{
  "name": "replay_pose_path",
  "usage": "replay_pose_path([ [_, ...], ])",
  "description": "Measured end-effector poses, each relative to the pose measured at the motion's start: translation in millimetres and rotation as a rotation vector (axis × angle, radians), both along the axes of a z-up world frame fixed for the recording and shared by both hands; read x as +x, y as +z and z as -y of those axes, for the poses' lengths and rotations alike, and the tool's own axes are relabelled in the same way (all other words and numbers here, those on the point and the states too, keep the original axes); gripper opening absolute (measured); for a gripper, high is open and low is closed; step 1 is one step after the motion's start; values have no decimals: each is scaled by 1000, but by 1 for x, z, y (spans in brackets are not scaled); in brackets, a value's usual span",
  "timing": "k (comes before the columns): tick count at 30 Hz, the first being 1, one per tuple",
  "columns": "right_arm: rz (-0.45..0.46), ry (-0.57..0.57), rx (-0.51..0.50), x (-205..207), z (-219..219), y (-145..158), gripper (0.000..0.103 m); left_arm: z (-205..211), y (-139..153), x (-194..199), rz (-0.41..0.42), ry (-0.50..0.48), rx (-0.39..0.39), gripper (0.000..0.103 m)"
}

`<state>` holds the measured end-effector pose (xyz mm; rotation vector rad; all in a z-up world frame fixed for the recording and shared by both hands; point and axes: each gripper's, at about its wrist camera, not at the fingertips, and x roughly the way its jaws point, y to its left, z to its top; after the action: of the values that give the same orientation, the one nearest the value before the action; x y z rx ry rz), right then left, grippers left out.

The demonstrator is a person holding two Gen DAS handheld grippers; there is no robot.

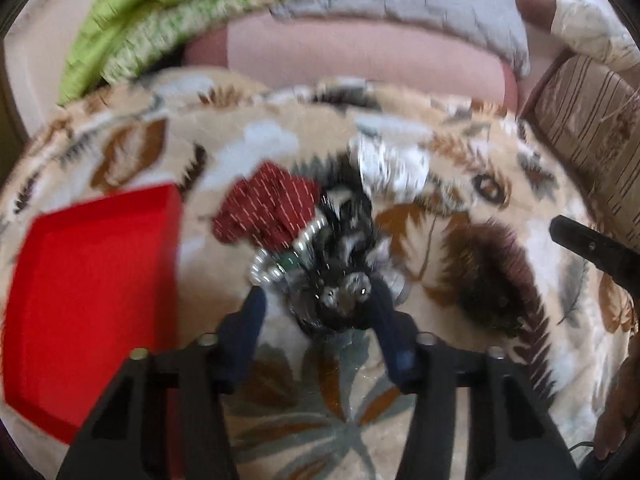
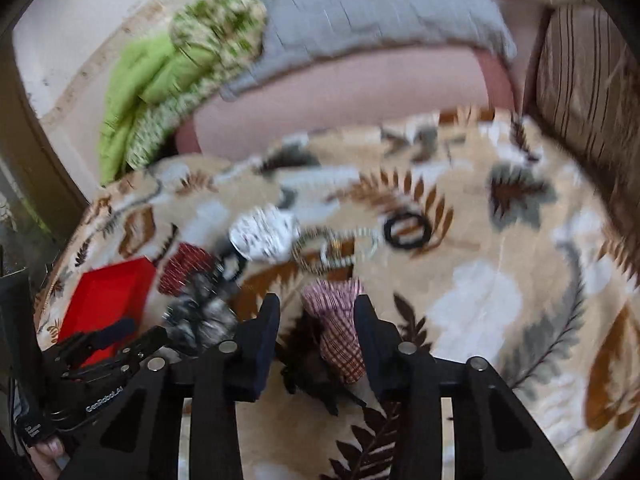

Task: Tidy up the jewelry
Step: 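Grasp the grey organza scrunchie with the left tool while the right tool grasps the black claw clip, then carry the grey scrunchie and black claw clip into the red tray with both tools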

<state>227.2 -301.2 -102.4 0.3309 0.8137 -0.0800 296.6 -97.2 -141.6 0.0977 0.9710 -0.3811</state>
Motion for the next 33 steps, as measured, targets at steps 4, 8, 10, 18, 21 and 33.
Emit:
replay_pose_path([
  [4,-24,-15,57,4,3,-22,41,7,-13,2,5,-15,2,49],
  [8,-46,47,86,-5,-18,-38,41,13,-21,2,5,-38,-8,44],
  [10,-58,86,69,-6,-31,-43,41,15,-24,3,9,-53,-7,34],
  [18,-63,68,52,-13,-26,-47,41,3,-7,-2,-17,-57,-64,9],
  [21,-50,113,31,-10,-36,-41,41,-6,5,-10,-31,-58,-115,8],
  [33,-82,49,-33,-21,-27,-47,53,-23,8,-33,-87,-47,-112,8],
])
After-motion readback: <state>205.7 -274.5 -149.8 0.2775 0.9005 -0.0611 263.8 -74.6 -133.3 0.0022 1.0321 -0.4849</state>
